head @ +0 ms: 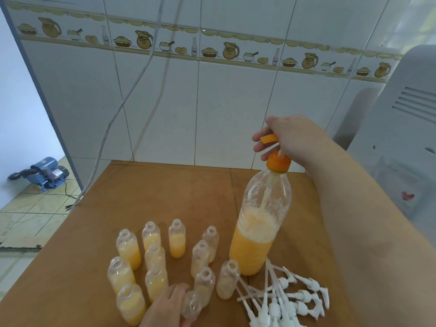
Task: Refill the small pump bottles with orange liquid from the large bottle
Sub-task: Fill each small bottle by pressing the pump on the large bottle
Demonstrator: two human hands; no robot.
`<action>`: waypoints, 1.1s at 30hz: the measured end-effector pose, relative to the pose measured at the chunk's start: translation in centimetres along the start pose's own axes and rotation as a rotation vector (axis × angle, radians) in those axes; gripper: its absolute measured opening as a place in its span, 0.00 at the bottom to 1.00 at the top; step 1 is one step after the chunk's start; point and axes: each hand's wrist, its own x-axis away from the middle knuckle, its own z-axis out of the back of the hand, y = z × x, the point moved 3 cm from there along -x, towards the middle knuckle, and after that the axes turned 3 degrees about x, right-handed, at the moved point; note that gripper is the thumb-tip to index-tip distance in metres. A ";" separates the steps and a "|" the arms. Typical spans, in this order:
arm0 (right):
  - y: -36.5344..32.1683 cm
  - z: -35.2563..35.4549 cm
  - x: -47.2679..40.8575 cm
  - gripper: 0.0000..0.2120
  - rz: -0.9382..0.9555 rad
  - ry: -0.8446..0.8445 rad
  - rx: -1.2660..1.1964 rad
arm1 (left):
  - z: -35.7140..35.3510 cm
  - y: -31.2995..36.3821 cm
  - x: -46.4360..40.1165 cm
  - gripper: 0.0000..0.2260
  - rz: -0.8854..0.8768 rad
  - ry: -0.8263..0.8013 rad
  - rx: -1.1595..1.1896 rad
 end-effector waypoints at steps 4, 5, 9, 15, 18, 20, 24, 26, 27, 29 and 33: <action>-0.1 0.1 0.3 0.19 -0.036 -0.011 -0.007 | 3.7 1.7 -0.2 0.33 -0.159 -0.110 0.112; -0.2 0.2 0.4 0.20 -0.035 -0.030 -0.001 | 4.0 0.7 -0.2 0.33 -0.228 -0.138 0.180; -0.7 1.2 0.6 0.27 -0.032 -0.122 0.029 | 5.5 1.8 -1.0 0.27 0.075 -0.037 0.316; -1.3 0.9 0.6 0.26 -0.022 -0.050 0.156 | 17.4 7.8 -5.9 0.25 0.051 0.213 1.112; -1.4 0.3 0.2 0.22 0.013 -0.065 0.207 | 17.3 8.2 -8.2 0.21 0.030 0.216 1.301; -1.5 0.3 -0.1 0.23 -0.012 -0.052 0.142 | 17.2 8.7 -9.2 0.17 0.021 0.174 1.328; -0.8 0.2 -0.6 0.24 -0.026 -0.053 0.141 | 15.8 9.1 -11.1 0.17 0.040 0.064 1.024; -0.8 0.0 -0.5 0.22 -0.026 -0.048 0.131 | 15.6 9.0 -11.7 0.22 0.037 0.059 0.916; -0.9 0.1 -0.5 0.21 -0.021 -0.046 0.084 | 15.5 8.8 -11.9 0.23 0.034 0.083 0.888; -1.0 0.2 -0.6 0.21 -0.021 -0.027 0.026 | 15.6 8.7 -12.2 0.20 0.015 0.102 0.840; -0.9 -0.1 -0.8 0.21 -0.017 -0.049 0.041 | 16.2 8.8 -12.8 0.18 -0.005 0.138 0.764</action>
